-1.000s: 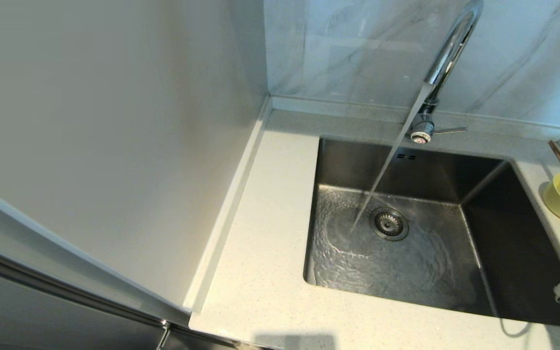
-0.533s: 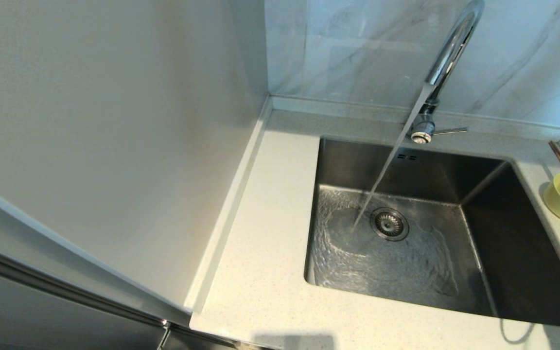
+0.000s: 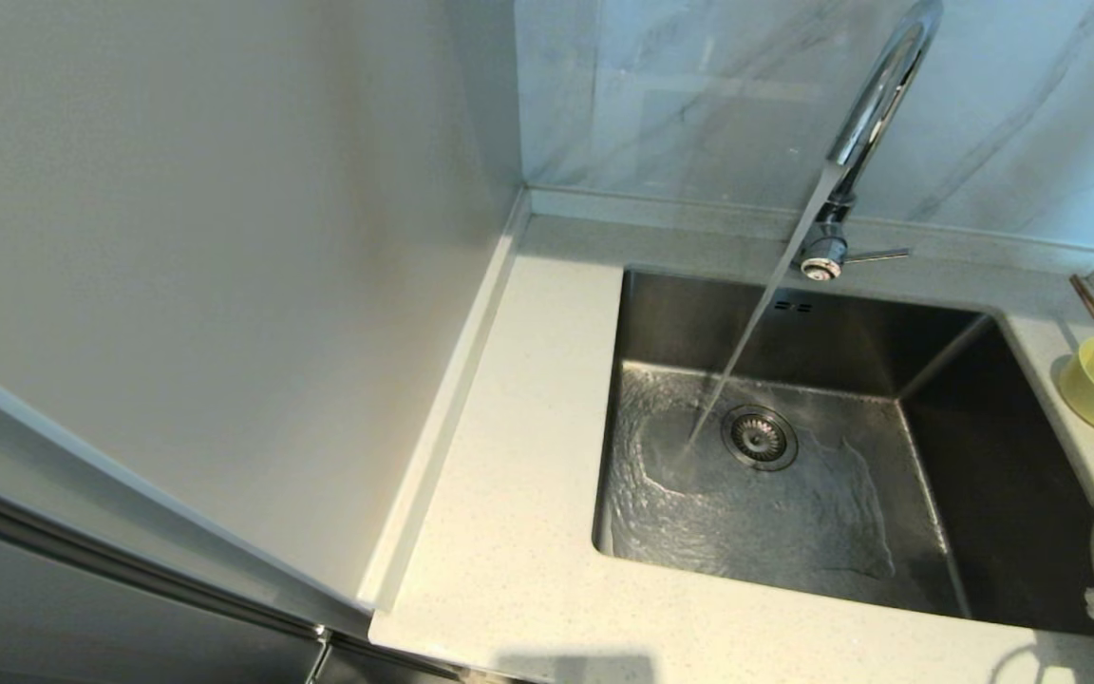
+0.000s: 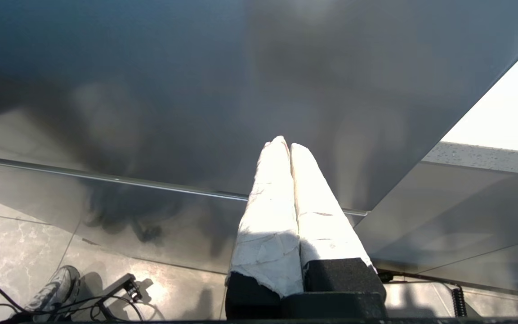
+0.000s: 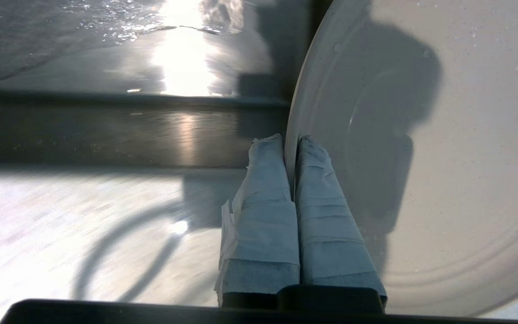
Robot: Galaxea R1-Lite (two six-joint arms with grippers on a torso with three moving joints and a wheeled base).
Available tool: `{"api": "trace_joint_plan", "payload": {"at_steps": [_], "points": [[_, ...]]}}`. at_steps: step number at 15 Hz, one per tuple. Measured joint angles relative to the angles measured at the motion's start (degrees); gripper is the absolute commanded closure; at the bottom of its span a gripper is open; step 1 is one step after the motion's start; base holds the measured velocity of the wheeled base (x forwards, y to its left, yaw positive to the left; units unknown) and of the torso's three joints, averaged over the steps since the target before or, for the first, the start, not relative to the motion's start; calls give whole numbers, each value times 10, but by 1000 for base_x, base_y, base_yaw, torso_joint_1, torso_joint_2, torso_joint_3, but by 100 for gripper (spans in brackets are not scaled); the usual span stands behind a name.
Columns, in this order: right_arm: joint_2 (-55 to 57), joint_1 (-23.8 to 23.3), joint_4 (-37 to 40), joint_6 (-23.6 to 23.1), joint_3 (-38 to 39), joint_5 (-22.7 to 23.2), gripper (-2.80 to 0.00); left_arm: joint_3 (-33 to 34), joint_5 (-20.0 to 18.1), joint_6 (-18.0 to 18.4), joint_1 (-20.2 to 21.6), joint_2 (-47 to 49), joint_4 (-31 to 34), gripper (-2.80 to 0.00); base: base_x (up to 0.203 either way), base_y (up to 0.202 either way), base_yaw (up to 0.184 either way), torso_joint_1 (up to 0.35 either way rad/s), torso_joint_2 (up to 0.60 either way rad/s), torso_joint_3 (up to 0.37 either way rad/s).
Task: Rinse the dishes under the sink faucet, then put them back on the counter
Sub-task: Pick up the plate, then rinse the plate
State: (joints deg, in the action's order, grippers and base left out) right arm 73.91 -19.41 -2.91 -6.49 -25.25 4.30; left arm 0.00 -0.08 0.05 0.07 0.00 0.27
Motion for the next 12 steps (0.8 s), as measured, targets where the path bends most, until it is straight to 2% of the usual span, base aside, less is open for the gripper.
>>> {"api": "trace_joint_plan", "payload": {"at_steps": [4,6,9,12], "points": [[-64,28,-4,-1,10,79,0,0,0,0,0,0,0,0,0,0,0,0,0,0],[-90,58,-4,-2,9,110,0,0,0,0,0,0,0,0,0,0,0,0,0,0],[-108,140,-4,-1,-3,123,0,0,0,0,0,0,0,0,0,0,0,0,0,0],[-101,232,-3,0,-51,126,0,0,0,0,0,0,0,0,0,0,0,0,0,0]]}}
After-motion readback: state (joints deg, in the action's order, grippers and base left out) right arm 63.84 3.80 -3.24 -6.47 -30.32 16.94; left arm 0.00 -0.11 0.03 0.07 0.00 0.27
